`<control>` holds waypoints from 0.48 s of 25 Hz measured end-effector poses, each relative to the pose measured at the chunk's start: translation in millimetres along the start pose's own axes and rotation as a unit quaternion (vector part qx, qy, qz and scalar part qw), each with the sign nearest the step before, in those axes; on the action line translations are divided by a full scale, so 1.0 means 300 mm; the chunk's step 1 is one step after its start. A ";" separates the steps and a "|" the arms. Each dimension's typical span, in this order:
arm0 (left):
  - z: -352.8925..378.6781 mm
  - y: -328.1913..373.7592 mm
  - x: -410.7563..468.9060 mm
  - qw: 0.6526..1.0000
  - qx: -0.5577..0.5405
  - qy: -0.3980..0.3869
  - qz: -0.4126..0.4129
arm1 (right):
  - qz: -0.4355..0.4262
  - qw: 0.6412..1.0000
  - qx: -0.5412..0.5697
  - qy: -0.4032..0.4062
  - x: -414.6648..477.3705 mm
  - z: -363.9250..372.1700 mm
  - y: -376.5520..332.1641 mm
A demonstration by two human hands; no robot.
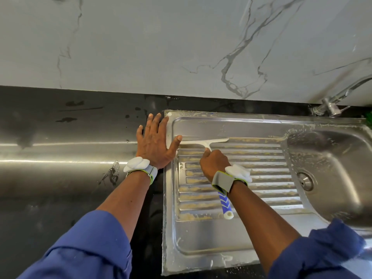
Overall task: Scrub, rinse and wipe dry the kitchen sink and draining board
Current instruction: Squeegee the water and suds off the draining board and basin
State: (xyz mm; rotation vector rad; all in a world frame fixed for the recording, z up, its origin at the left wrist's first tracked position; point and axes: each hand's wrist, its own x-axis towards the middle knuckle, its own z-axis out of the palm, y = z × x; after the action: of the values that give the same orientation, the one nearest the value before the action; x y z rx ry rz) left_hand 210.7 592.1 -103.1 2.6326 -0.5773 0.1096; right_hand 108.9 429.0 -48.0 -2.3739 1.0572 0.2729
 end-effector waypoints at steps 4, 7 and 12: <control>-0.011 -0.002 -0.009 1.000 -0.004 -0.001 0.008 | 0.012 1.000 0.015 -0.019 -0.069 -0.002 0.011; -0.006 -0.006 -0.010 1.000 -0.004 -0.010 0.017 | 0.019 0.999 0.007 -0.036 -0.133 -0.002 0.066; 0.009 -0.012 -0.003 1.000 -0.003 -0.005 0.025 | 0.050 0.995 0.081 -0.003 -0.074 -0.075 0.102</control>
State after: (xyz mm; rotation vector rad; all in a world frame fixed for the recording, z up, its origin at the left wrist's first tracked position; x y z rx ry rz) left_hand 211.3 594.3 -107.2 2.6159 -0.6453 0.1097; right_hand 70.7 413.7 -32.2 -2.1786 1.1521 0.2220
